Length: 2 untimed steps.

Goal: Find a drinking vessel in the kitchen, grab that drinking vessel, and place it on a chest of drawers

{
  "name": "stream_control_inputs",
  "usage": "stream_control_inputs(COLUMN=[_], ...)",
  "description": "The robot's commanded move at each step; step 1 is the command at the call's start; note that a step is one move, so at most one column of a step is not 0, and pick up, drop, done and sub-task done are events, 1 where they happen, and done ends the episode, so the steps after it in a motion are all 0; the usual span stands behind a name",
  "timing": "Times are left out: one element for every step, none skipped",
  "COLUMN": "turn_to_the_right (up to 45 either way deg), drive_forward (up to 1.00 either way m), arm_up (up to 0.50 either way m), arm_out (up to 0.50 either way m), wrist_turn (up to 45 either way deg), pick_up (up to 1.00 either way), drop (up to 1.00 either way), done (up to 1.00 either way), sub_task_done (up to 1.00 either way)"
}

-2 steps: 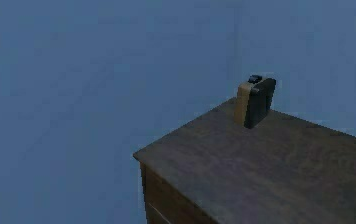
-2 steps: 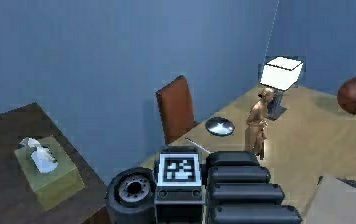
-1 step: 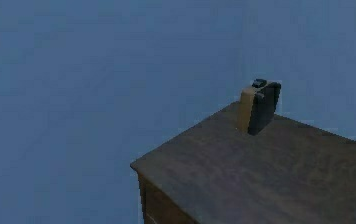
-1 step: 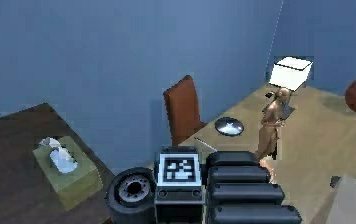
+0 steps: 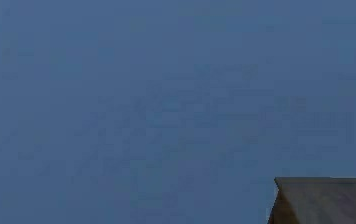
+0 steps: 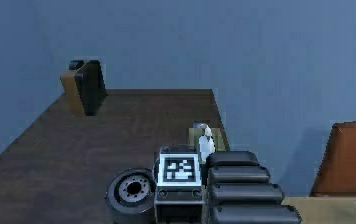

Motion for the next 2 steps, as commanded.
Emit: stream_control_inputs(turn_to_the_right=[-45.0, -6.0], drive_forward=[0.0, 0.0], arm_up=[0.0, 0.0], arm_out=[0.0, 0.0], wrist_turn=[0.0, 0.0], pick_up=[0.0, 0.0], drop=[0.0, 0.0], done=[0.0, 0.0], sub_task_done=[0.0, 0.0])
